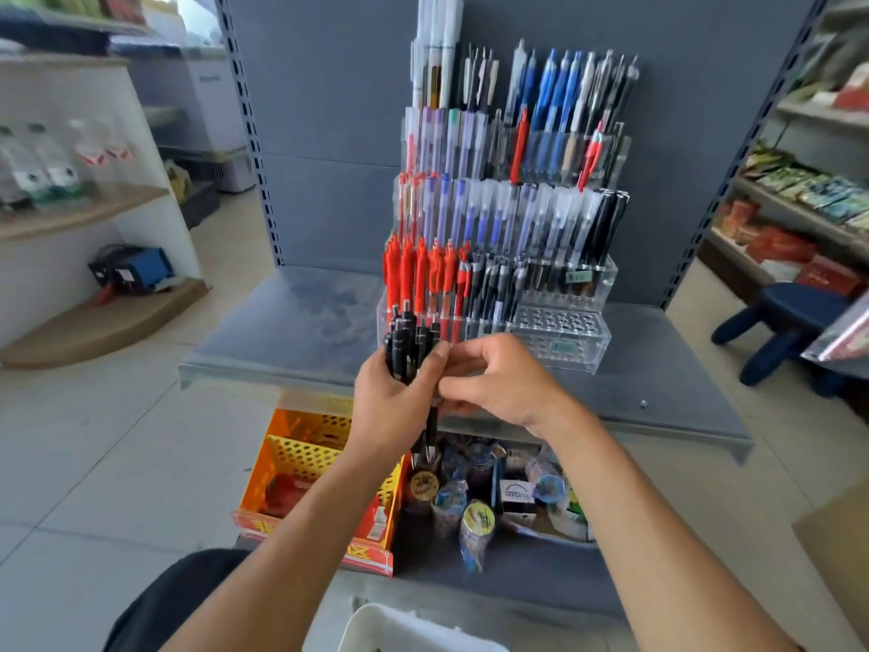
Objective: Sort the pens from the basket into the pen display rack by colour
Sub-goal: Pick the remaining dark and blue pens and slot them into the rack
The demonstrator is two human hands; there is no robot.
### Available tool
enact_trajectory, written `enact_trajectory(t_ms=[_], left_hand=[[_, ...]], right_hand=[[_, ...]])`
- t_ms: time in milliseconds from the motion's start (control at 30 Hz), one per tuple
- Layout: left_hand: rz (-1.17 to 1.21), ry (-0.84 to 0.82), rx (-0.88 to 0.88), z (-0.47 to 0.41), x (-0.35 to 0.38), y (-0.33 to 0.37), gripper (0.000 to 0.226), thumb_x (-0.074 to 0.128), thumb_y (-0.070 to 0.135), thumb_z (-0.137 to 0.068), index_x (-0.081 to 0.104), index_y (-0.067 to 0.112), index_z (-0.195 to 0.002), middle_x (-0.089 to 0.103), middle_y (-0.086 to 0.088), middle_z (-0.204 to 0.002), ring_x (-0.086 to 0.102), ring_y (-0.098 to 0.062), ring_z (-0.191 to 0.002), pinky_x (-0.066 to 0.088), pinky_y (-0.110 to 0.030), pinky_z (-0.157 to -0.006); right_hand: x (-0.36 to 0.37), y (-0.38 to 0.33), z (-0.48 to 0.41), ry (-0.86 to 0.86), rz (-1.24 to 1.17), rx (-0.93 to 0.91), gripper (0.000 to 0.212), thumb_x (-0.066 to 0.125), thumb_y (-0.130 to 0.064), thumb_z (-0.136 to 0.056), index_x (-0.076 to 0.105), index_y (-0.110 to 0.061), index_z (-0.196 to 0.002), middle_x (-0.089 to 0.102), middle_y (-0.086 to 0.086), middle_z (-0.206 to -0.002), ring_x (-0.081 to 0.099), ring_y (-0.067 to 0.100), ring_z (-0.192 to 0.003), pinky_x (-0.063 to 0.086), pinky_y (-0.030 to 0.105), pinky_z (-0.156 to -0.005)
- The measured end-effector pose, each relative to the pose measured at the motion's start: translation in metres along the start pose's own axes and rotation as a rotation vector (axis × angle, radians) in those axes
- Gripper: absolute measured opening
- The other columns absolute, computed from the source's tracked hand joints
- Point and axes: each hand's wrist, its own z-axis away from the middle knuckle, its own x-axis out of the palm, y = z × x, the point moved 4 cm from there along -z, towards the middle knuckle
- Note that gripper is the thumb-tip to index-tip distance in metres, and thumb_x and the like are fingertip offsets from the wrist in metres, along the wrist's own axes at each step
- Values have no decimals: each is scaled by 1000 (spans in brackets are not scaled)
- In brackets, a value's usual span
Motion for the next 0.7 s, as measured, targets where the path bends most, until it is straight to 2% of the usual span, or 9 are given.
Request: enact_trajectory(t_ms=[133, 233, 300, 367, 533, 600, 700], left_hand=[[7, -10, 13, 0, 5, -4, 16, 69, 34, -94, 72, 19, -97, 75, 5, -84, 71, -8, -77, 54, -30, -66], [30, -50, -2, -7, 7, -7, 16, 68, 35, -95, 65, 26, -82, 65, 13, -67, 60, -7, -61, 45, -30, -60], [73, -45, -32, -9, 7, -10, 31, 69, 39, -95, 51, 28, -72, 48, 12, -58, 44, -12, -53, 36, -35, -55], [110, -22, -52, -7, 7, -10, 37, 68, 39, -95, 43, 28, -70, 39, 9, -56, 37, -15, -51, 31, -35, -53], [129, 14, -78, -3, 10, -11, 39, 65, 39, -96, 43, 35, -65, 35, 6, -58, 33, -18, -55, 29, -38, -54], [143, 18, -78, -3, 12, -11, 35, 63, 37, -98, 45, 26, -70, 38, 2, -59, 37, -18, -55, 32, -37, -53], [133, 36, -56, -2, 16, -7, 39, 56, 33, -102, 49, 1, -82, 50, -4, -60, 47, -15, -53, 40, -28, -51]], right_hand=[[-6, 5, -9, 62, 201, -36, 15, 75, -6, -79, 79, -19, -86, 78, -1, -77, 76, 15, -76, 63, 41, -78], [-17, 1, -12, 87, 234, -23, 12, 76, -9, -77, 79, -18, -85, 77, 0, -74, 76, 17, -73, 63, 45, -81], [-30, -4, -12, 128, 253, -26, 11, 77, -9, -78, 77, -18, -85, 77, -1, -74, 75, 14, -71, 63, 42, -78], [-46, -12, -11, 190, 310, -72, 12, 80, -13, -80, 75, -23, -85, 76, -7, -77, 74, 7, -73, 62, 36, -78], [-99, -24, -4, 590, 304, -287, 18, 79, -19, -85, 71, -34, -92, 74, -15, -83, 72, -1, -79, 59, 21, -76], [-112, -21, -8, 755, 311, -317, 20, 77, -20, -88, 73, -24, -107, 72, -16, -91, 70, -3, -85, 58, 20, -82], [-115, -10, -21, 818, 320, -315, 31, 75, -18, -90, 71, -11, -121, 72, -10, -97, 69, -3, -89, 57, 21, -88]])
